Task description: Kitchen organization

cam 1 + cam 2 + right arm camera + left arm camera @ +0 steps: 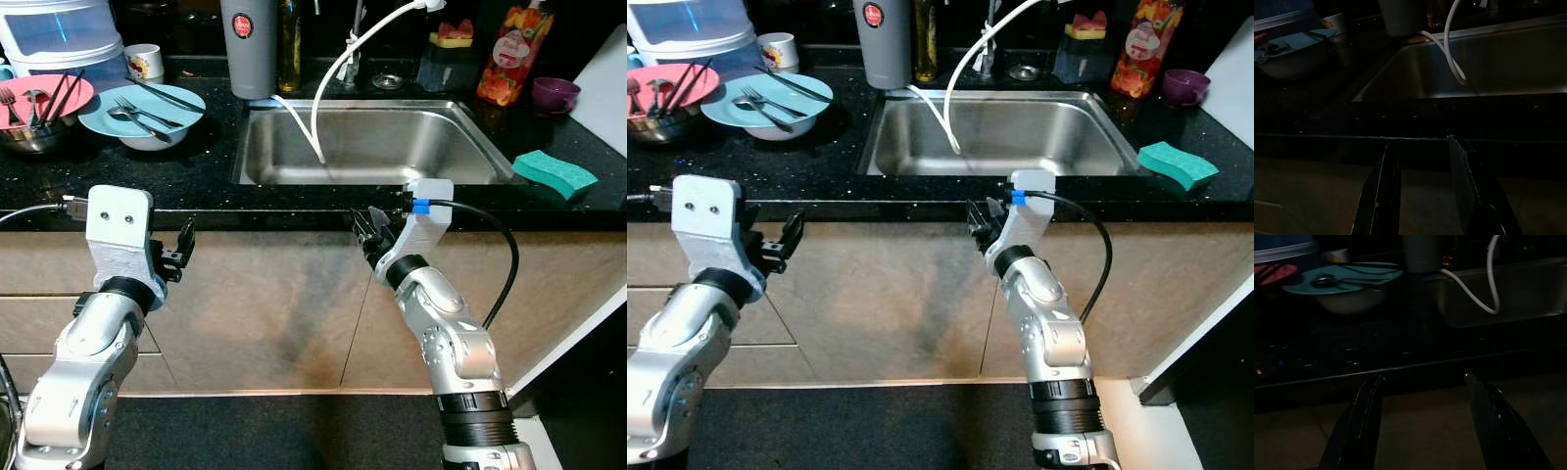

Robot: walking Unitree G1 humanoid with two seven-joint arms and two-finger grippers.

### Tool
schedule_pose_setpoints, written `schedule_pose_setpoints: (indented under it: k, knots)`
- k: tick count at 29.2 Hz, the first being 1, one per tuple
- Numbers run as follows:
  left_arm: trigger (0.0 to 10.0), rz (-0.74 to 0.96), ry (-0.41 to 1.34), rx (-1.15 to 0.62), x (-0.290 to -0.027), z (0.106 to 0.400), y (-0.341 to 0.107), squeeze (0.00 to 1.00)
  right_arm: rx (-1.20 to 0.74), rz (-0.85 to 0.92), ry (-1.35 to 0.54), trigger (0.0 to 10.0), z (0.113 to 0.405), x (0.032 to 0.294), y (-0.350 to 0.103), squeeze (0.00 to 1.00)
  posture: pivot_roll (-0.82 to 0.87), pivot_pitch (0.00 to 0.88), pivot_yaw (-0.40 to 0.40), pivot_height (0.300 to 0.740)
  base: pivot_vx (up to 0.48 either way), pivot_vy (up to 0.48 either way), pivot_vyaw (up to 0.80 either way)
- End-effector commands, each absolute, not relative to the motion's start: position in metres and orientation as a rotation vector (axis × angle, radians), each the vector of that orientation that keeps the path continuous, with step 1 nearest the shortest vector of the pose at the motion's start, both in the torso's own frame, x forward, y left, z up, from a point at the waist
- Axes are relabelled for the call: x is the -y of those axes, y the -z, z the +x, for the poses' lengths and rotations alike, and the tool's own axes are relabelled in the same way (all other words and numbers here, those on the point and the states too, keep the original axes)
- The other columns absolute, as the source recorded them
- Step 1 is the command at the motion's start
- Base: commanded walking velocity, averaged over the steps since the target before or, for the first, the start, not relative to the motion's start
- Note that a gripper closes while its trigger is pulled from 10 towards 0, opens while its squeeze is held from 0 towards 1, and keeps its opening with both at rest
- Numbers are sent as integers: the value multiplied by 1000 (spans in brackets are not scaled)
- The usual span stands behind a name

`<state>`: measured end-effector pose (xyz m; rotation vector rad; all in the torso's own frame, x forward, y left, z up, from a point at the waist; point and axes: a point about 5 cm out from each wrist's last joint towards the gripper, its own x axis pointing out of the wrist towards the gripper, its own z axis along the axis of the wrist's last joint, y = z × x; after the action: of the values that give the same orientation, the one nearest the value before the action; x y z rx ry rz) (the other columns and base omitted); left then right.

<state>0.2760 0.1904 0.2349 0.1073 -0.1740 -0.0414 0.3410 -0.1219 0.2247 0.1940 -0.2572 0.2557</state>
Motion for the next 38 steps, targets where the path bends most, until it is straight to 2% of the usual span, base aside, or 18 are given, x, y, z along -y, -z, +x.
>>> schedule_pose_setpoints:
  k: [1,11,28,38]
  knots:
    - [10000,110,36,154,-193,276,-233,0,265,214,-269,10000,341,118,-226,0,63,76,8,740,0,345,0]
    - [10000,104,36,147,-194,277,-234,0,265,215,-275,10000,341,118,-226,0,63,77,4,740,0,340,0]
    - [10000,99,-10,78,-201,278,-233,0,266,212,-281,10000,343,118,-228,0,61,88,-2,740,0,-124,0]
    - [10000,133,-24,143,-204,276,-241,0,311,216,-274,10000,344,117,-240,0,59,96,-5,740,0,0,0]
